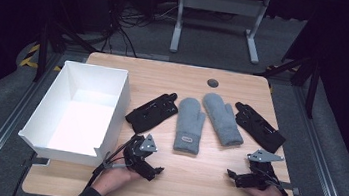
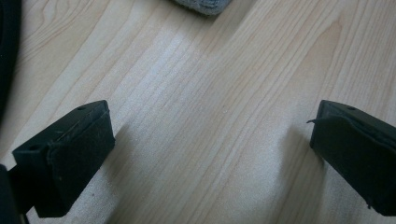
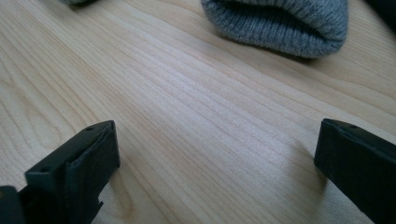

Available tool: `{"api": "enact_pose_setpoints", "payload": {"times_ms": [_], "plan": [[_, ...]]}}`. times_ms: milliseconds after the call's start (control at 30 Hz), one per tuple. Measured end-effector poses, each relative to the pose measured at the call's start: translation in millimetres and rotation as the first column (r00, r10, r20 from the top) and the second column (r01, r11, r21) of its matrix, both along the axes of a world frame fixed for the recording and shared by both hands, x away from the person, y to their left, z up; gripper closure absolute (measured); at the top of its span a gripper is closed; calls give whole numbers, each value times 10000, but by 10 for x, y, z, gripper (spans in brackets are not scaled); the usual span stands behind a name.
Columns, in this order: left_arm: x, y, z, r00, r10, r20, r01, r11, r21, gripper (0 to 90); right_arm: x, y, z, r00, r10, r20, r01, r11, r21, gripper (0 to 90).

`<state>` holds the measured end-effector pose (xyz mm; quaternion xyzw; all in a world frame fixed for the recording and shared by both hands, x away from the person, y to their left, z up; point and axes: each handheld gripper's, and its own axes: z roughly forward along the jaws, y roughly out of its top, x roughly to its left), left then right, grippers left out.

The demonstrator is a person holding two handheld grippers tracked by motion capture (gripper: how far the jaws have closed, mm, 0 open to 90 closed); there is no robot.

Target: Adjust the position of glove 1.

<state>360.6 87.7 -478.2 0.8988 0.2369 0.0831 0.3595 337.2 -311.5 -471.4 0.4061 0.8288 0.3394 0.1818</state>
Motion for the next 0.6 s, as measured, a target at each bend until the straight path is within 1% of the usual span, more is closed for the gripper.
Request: {"api": "enact_pose_setpoints", "payload": {"times_ms": [133, 200, 233, 267, 300, 367, 400, 433, 500, 533, 567, 600], "plan": [[2, -6, 0, 10000, 43, -10, -43, 10000, -10, 1, 2, -1, 0, 10000, 8, 4, -8, 10000, -6, 3], [5, -17, 21, 9998, 183, -55, -182, 9998, 120, 14, 3, -1, 0, 10000, 9, 5, -9, 10000, -8, 3], [11, -20, 35, 9998, 196, -36, -195, 9997, 176, 36, 3, 0, 0, 10000, 10, 4, -10, 10000, -6, 3], [13, -26, 65, 9995, 280, -135, -278, 9995, 167, 109, 4, -1, 0, 10000, 21, 3, -21, 10000, -5, 3], [16, -35, 81, 9995, 323, -52, -322, 9992, 246, 156, 4, -1, 0, 10000, 21, 3, -21, 10000, -3, 3], [19, -57, 104, 9992, 391, 36, -392, 9984, 413, 194, 5, -4, 0, 10000, 42, 6, -42, 10000, 9, 3], [13, -67, 122, 9989, 474, 57, -475, 9981, 381, 232, 5, -3, 0, 10000, 41, 3, -41, 10000, 7, 3], [13, -70, 138, 9987, 491, 108, -494, 9983, 312, 305, 7, -2, 0, 10000, 48, 4, -48, 10000, -2, 2], [14, -75, 178, 9987, 506, 58, -507, 9985, 216, 410, 10, 0, 0, 10000, 38, 8, -38, 10000, -11, 2], [16, -74, 204, 9986, 529, -47, -528, 9985, 113, 468, 10, 0, 0, 10000, 41, 4, -41, 10000, -18, 2], [21, -72, 224, 9987, 505, -54, -505, 9987, -1, 535, 10, 0, 0, 10000, 39, 4, -39, 10000, -18, 2], [21, -72, 224, 9987, 505, -54, -505, 9987, -1, 605, 10, 0, 0, 10000, 39, 4, -39, 10000, -18, 2]]}}
